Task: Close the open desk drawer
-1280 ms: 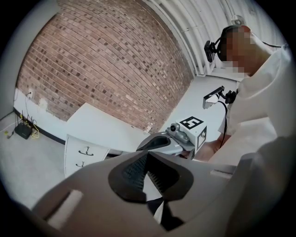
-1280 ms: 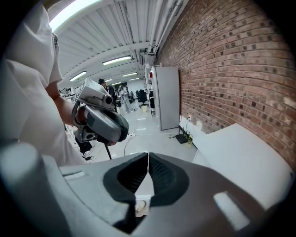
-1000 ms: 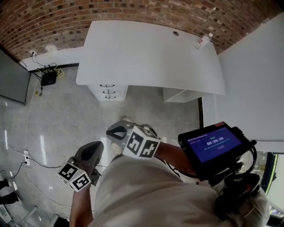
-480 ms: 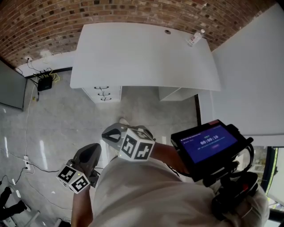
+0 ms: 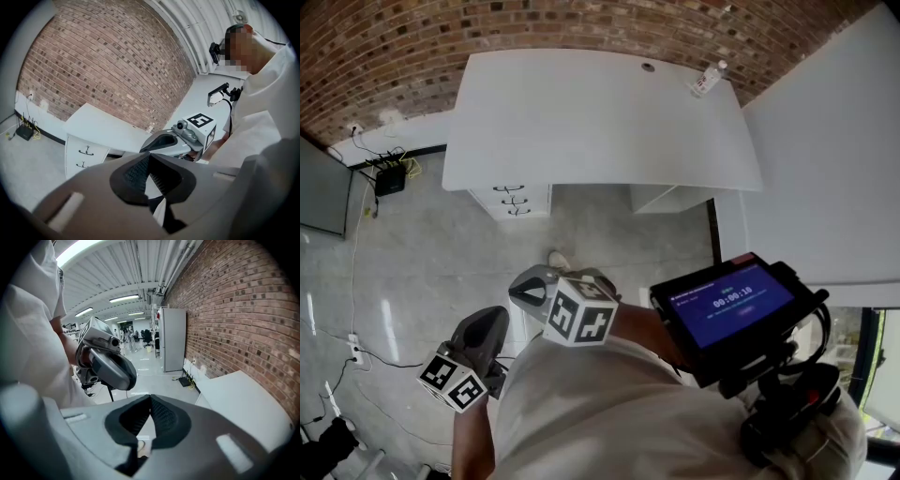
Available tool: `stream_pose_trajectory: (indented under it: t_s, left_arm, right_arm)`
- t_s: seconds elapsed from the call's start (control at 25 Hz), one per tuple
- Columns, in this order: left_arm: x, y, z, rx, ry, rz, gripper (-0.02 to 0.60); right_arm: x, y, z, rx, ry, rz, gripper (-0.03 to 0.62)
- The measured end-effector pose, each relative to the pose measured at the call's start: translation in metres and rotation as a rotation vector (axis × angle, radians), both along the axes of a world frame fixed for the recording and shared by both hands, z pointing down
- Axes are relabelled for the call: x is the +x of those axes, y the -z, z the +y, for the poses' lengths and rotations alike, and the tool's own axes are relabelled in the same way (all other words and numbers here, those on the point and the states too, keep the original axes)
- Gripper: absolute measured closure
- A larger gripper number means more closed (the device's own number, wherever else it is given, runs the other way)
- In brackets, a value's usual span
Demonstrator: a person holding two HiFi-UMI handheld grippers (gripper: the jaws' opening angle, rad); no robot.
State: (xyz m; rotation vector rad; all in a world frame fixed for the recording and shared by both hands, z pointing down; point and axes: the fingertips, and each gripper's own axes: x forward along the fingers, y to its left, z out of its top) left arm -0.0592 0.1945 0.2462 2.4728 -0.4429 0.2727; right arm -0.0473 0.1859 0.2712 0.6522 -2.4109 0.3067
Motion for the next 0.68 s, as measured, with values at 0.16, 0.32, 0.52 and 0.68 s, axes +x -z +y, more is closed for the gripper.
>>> stream_pose_trajectory:
  t_s: [0.16, 0.32, 0.52, 0.68]
  left_arm:
    - [0.000, 0.000, -0.001, 0.002, 0.002, -0.001, 0.578]
    - [-0.001, 0.001, -0.002, 0.001, 0.004, -0.007, 0.578]
    - [-0.003, 0.003, -0.006, -0.005, 0.006, -0.005, 0.578]
    - [-0.003, 0.002, -0.012, -0.011, 0.001, -0.008, 0.578]
  right_arm:
    - [-0.002, 0.000, 0.001, 0.001, 0.005, -0.002, 0.591]
    - [-0.004, -0.001, 0.003, -0.003, 0.008, -0.001, 0.591]
    - [-0.006, 0.001, 0.000, -0.004, 0.007, 0.000, 0.591]
    - [-0.008, 0.000, -0.007, -0.011, 0.004, -0.002, 0.591]
